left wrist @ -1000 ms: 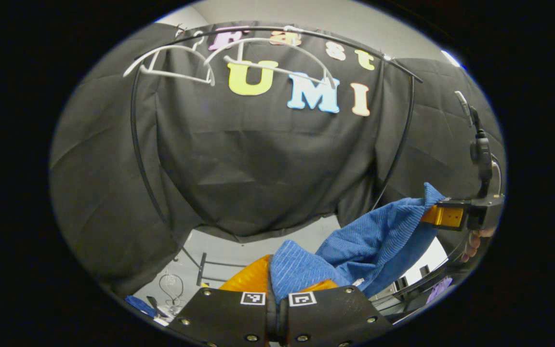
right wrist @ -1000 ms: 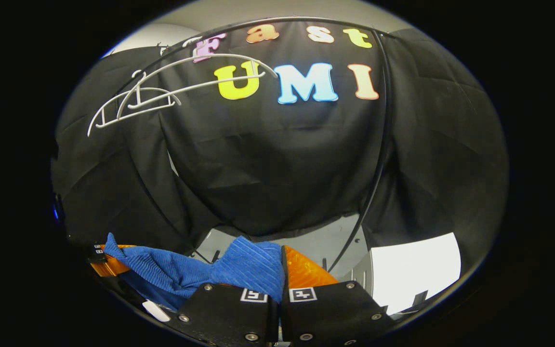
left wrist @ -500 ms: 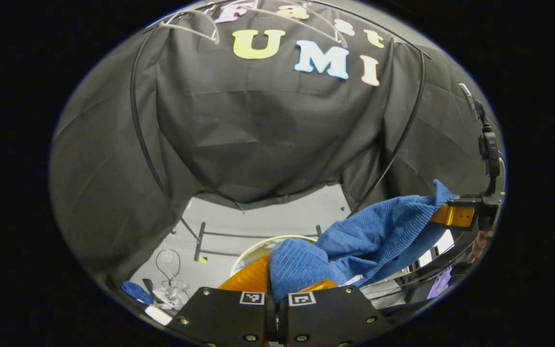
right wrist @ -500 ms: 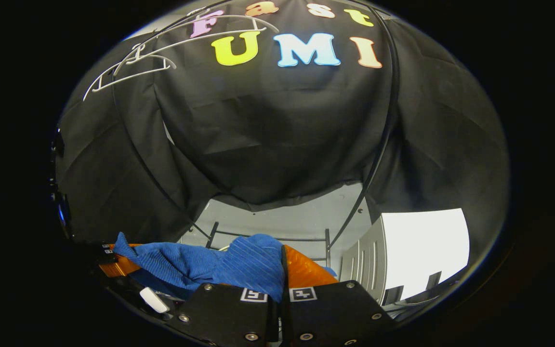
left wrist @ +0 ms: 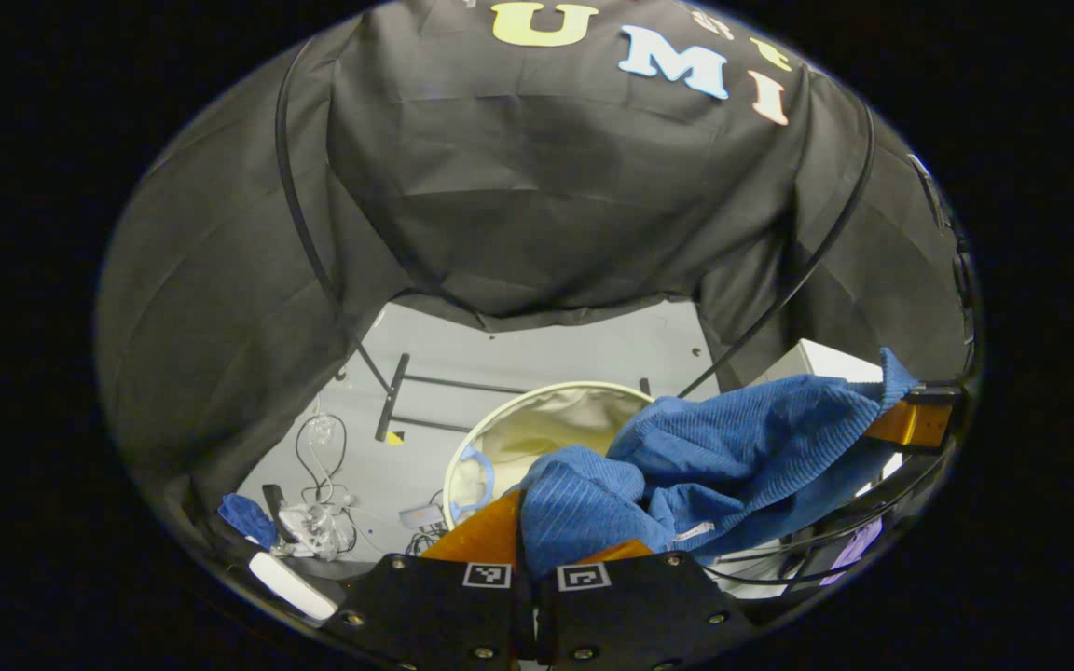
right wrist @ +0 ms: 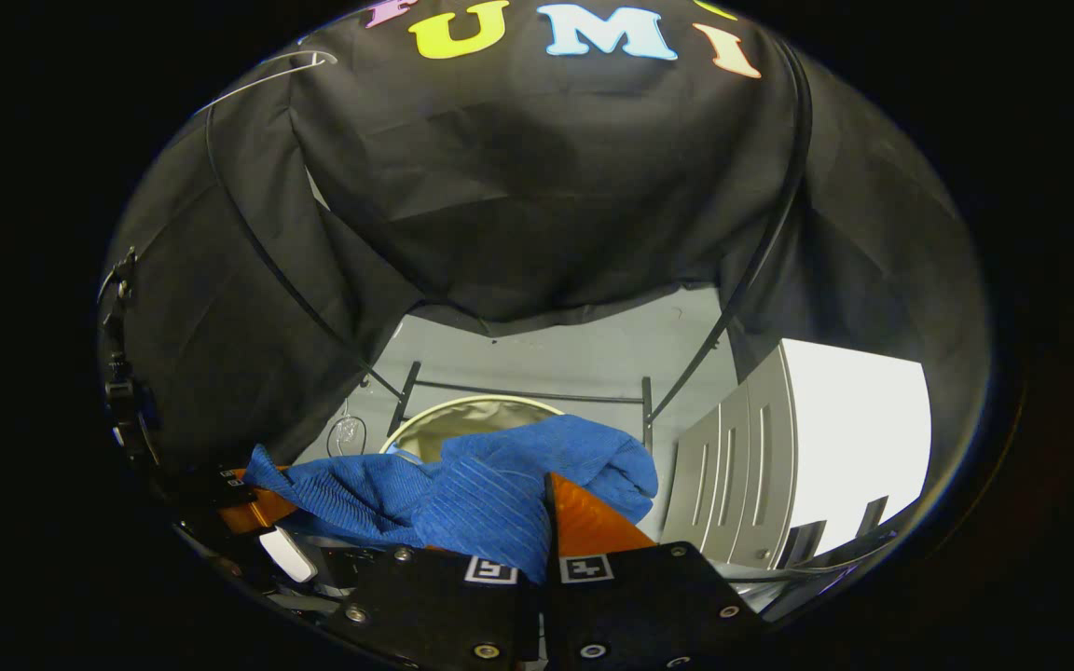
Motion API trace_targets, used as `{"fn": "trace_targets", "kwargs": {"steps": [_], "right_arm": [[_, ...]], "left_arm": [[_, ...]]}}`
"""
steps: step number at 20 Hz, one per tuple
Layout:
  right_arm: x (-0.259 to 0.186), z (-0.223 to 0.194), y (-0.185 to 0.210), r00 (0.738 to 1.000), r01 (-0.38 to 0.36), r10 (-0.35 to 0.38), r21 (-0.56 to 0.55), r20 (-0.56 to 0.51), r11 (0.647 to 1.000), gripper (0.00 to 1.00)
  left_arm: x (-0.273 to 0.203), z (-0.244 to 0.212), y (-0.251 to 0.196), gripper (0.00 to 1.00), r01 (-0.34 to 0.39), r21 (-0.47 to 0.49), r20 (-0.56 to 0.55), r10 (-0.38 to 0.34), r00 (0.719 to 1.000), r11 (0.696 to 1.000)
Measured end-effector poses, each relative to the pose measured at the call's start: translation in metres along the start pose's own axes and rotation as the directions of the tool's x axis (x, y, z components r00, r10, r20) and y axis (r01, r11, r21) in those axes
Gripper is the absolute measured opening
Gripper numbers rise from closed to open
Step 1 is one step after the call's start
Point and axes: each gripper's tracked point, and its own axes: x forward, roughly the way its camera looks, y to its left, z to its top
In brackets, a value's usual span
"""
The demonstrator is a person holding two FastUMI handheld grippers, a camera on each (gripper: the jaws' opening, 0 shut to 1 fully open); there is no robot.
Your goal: Grasp the clothes on the hanger with both hands and then place them into the laundry hamper below.
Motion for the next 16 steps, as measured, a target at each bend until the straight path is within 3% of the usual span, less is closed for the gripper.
{"fn": "trace_targets", "kwargs": {"steps": [5,8,11,16], "right_arm": [[0.018,-0.035,0.001,0.997,0.008,-0.005,0.039,-0.078,0.999,0.04],[0.03,-0.043,0.009,0.99,-0.01,0.011,0.008,-0.141,1.0,0.04],[0.033,-0.06,0.007,0.981,-0.027,0.017,-0.05,-0.191,0.998,0.05],[0.032,-0.061,0.006,0.977,-0.008,-0.001,-0.04,-0.215,0.999,0.06]], "left_arm": [[0.017,-0.005,0.003,0.03,0.007,0.015,-0.032,-0.006,0.999,1.0],[0.028,-0.022,-0.012,0.03,0.056,0.027,-0.102,-0.053,0.993,0.998],[0.035,-0.034,-0.01,0.03,0.041,0.059,-0.126,-0.033,0.991,0.997],[0.028,-0.044,-0.018,0.03,0.054,0.039,-0.15,-0.047,0.988,0.998]]}}
